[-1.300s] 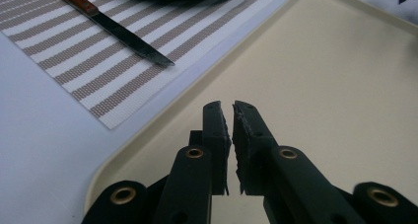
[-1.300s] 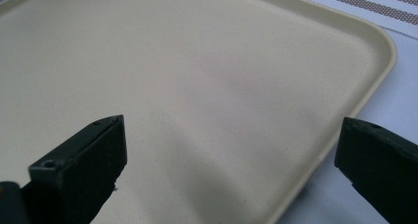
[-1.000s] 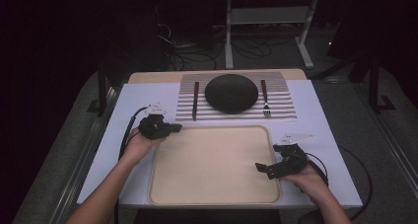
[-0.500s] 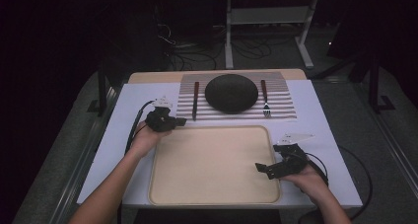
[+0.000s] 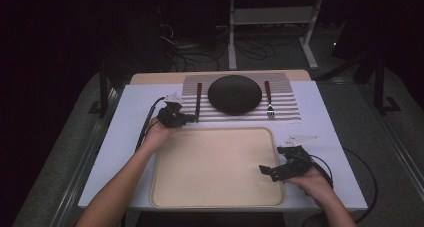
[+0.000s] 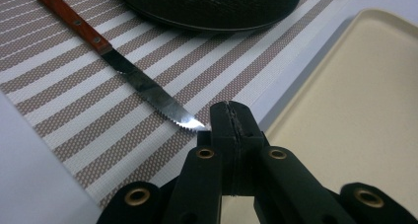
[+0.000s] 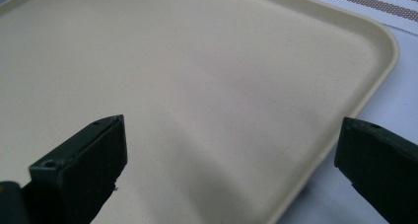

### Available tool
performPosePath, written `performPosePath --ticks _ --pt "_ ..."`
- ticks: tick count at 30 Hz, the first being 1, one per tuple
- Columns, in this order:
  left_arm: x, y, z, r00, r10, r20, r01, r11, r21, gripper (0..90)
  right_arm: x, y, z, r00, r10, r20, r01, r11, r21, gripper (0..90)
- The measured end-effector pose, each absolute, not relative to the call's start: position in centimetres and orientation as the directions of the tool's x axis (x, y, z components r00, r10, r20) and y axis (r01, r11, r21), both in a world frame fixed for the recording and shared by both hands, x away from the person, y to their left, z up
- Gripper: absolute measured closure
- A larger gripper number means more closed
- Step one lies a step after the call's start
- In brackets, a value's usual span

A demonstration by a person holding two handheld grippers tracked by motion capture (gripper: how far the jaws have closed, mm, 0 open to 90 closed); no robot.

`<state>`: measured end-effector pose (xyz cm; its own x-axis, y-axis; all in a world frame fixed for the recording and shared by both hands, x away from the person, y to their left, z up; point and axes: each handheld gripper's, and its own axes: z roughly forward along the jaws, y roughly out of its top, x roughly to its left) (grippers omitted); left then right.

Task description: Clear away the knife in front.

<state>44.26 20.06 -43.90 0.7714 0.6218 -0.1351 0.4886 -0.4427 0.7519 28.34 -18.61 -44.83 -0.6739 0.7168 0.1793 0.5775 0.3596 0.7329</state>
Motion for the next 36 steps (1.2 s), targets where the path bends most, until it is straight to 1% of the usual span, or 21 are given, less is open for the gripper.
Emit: performPosePath --ticks 15,23,36 --pt "46.0 17.9 -45.5 0.763 0.637 -0.113 0.503 -0.474 0.723 90.0 28.3 -18.6 -44.9 -0.674 0.715 0.187 0.584 0.360 0.728 0.0" --pt "46.2 18.0 -45.8 0.755 0.645 -0.123 0.517 -0.469 0.716 90.0 28.3 -18.6 -44.9 -0.675 0.713 0.188 0.585 0.362 0.726 0.0" --pt "46.3 18.1 -46.0 0.741 0.662 -0.112 0.534 -0.479 0.697 90.0 28.3 -18.6 -44.9 -0.674 0.714 0.190 0.587 0.361 0.725 0.0"
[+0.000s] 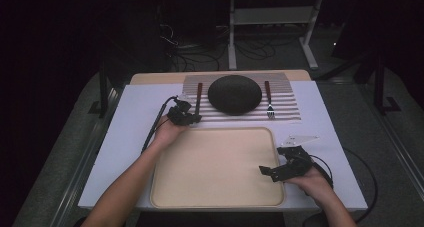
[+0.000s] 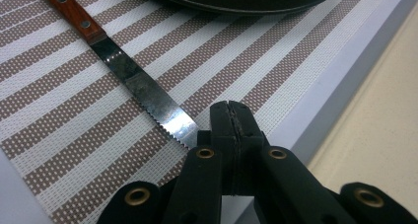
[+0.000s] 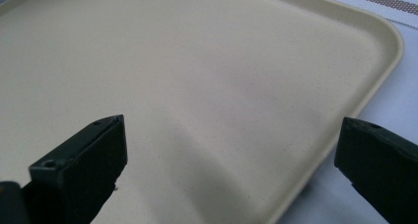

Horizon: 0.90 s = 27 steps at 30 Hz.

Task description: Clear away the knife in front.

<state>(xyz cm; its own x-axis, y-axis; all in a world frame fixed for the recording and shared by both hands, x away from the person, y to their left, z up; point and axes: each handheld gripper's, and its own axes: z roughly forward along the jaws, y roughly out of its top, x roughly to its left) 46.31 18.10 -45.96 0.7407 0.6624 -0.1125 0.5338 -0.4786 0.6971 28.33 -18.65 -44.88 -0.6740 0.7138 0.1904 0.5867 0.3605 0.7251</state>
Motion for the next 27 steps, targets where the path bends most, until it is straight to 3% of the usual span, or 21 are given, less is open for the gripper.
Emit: performPosePath --ticks 27 --pt "46.9 20.8 -45.8 0.686 0.716 -0.129 0.586 -0.437 0.682 90.0 28.3 -18.7 -44.8 -0.670 0.716 0.195 0.590 0.354 0.726 0.0"
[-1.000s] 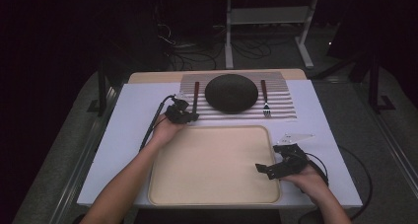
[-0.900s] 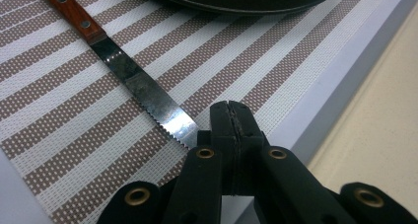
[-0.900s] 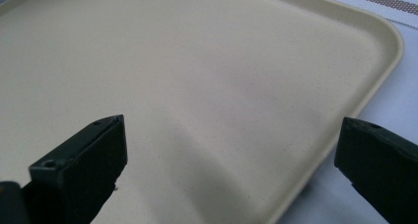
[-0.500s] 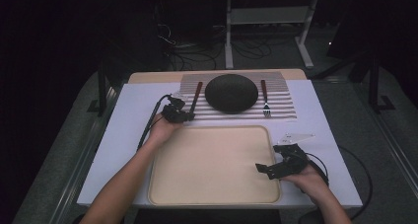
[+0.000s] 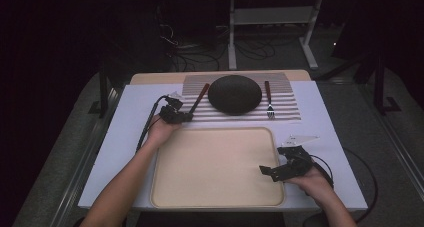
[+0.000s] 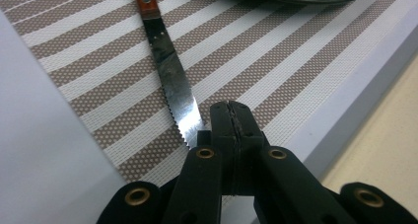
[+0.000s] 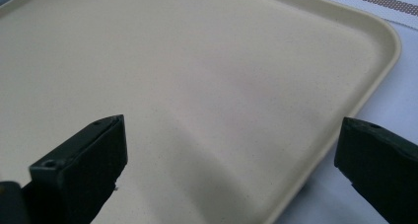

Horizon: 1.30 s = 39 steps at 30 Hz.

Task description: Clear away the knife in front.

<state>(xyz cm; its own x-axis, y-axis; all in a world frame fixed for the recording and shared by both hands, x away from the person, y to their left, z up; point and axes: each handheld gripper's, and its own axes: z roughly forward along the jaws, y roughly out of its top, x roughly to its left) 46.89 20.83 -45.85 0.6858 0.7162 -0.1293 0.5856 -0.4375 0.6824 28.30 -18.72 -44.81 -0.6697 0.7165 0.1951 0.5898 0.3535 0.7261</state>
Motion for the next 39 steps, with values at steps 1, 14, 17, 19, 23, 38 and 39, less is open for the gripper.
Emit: performPosePath --ticks 1,14,17,19,23,38,39 --pt "46.9 21.0 -45.8 0.684 0.718 -0.131 0.587 -0.435 0.683 90.0 28.3 -18.7 -44.8 -0.671 0.716 0.195 0.589 0.354 0.726 0.0" --pt "47.3 22.6 -46.0 0.649 0.753 -0.112 0.602 -0.417 0.681 90.0 28.3 -18.7 -44.8 -0.673 0.714 0.191 0.587 0.360 0.726 0.0" --pt "47.3 22.6 -46.0 0.648 0.753 -0.112 0.601 -0.416 0.682 90.0 28.3 -18.7 -44.8 -0.674 0.714 0.190 0.586 0.361 0.725 0.0" --pt "47.3 22.7 -45.8 0.651 0.751 -0.111 0.597 -0.416 0.685 90.0 28.3 -18.7 -44.8 -0.674 0.714 0.190 0.586 0.360 0.726 0.0" --pt "46.6 23.0 -45.2 0.665 0.738 -0.112 0.580 -0.417 0.699 85.6 28.3 -18.7 -44.8 -0.674 0.714 0.190 0.586 0.360 0.726 0.0" --pt "41.4 25.5 -42.5 0.732 0.675 -0.094 0.483 -0.416 0.771 42.1 28.2 -18.5 -44.9 -0.682 0.709 0.181 0.577 0.369 0.728 0.0" --pt "41.0 25.6 -42.4 0.735 0.671 -0.097 0.477 -0.411 0.776 39.9 28.2 -18.5 -44.9 -0.683 0.708 0.180 0.577 0.370 0.728 0.0"
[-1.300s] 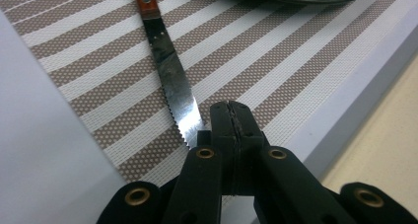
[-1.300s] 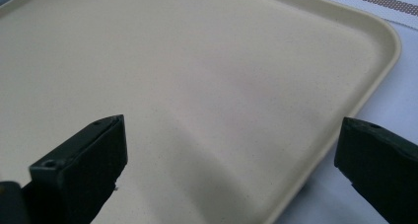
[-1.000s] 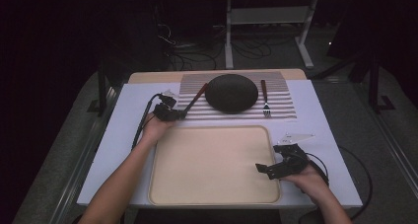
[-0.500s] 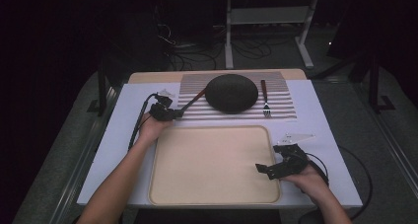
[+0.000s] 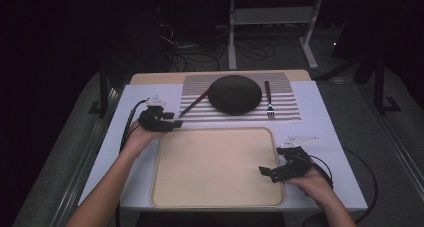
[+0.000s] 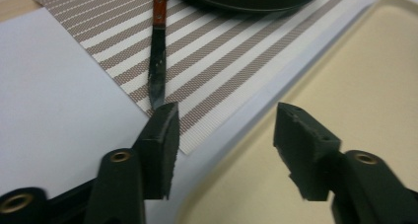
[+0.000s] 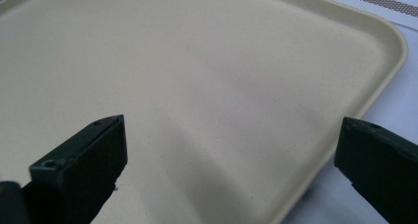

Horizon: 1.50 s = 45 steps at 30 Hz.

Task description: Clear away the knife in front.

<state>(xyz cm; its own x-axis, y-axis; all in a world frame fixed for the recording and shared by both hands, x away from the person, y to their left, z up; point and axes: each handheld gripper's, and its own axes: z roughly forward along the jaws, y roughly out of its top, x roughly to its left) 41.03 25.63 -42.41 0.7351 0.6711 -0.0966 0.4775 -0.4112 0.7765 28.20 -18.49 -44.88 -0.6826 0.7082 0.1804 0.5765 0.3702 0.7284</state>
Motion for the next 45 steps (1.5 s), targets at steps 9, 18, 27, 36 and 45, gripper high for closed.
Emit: performPosePath --ticks 9,18,27,36,45 --pt "37.5 26.5 -42.4 0.757 0.649 -0.077 0.436 -0.413 0.799 12.0 28.2 -18.5 -44.9 -0.684 0.708 0.177 0.574 0.372 0.730 0.0" --pt "34.3 27.2 -43.1 0.776 0.627 -0.066 0.419 -0.434 0.798 1.9 28.2 -18.3 -45.0 -0.684 0.710 0.170 0.572 0.376 0.729 0.0" --pt "31.9 28.1 -43.8 0.782 0.614 -0.109 0.440 -0.420 0.794 0.0 28.2 -18.4 -45.0 -0.681 0.712 0.172 0.575 0.375 0.727 0.0" --pt "30.8 28.8 -44.4 0.784 0.615 -0.088 0.439 -0.449 0.778 0.0 28.1 -18.3 -45.1 -0.684 0.711 0.163 0.569 0.380 0.729 0.0" --pt "30.9 28.6 -44.4 0.783 0.617 -0.077 0.435 -0.454 0.778 0.0 28.2 -18.2 -45.1 -0.687 0.710 0.157 0.566 0.387 0.728 0.0"
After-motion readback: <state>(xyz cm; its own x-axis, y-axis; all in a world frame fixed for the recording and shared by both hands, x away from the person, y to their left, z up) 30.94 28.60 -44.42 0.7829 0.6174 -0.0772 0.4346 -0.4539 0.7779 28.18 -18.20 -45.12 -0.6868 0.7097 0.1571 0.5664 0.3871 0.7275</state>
